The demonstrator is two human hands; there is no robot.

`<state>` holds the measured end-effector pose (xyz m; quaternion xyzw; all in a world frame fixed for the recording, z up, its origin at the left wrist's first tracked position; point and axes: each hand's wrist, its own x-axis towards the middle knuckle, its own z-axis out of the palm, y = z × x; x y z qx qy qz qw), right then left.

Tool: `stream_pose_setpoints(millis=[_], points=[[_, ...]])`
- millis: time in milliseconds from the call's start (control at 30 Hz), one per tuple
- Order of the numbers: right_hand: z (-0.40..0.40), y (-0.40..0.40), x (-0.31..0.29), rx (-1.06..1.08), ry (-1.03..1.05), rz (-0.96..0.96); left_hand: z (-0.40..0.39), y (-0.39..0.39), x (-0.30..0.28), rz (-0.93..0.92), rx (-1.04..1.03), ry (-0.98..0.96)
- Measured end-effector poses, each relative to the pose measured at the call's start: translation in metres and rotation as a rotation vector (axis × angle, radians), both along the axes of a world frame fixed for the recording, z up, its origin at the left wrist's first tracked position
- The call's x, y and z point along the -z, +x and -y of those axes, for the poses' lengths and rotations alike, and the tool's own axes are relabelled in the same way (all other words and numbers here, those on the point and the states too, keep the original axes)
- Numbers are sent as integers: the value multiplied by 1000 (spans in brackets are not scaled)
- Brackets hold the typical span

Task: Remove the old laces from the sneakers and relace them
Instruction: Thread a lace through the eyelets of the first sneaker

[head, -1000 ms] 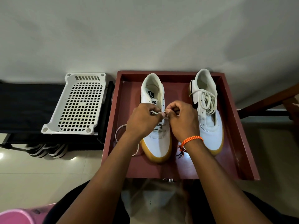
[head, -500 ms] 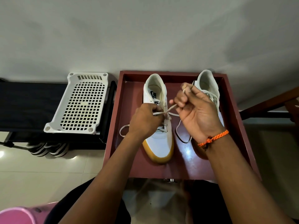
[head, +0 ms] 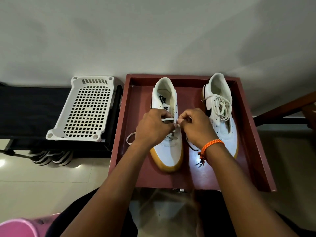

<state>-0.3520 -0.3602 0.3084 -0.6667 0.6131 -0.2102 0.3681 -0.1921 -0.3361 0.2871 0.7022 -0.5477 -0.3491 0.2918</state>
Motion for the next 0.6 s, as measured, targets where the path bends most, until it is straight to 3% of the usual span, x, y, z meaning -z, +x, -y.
stream_pose_setpoints(millis=[267, 467, 533, 567, 600], points=[[1, -11, -37, -44, 351, 1032, 1, 1, -2, -13, -9, 28], [0, -19, -50, -93, 434, 1579, -1, 3, -4, -33, -4, 26], [5, -20, -48, -32, 402, 1508, -1, 3, -5, -22, 4, 18], [7, -20, -44, 27, 321, 1309, -1, 2, -6, -19, 6, 16], [9, -18, -36, 67, 196, 992, -2, 2, -7, -18, 8, 16]])
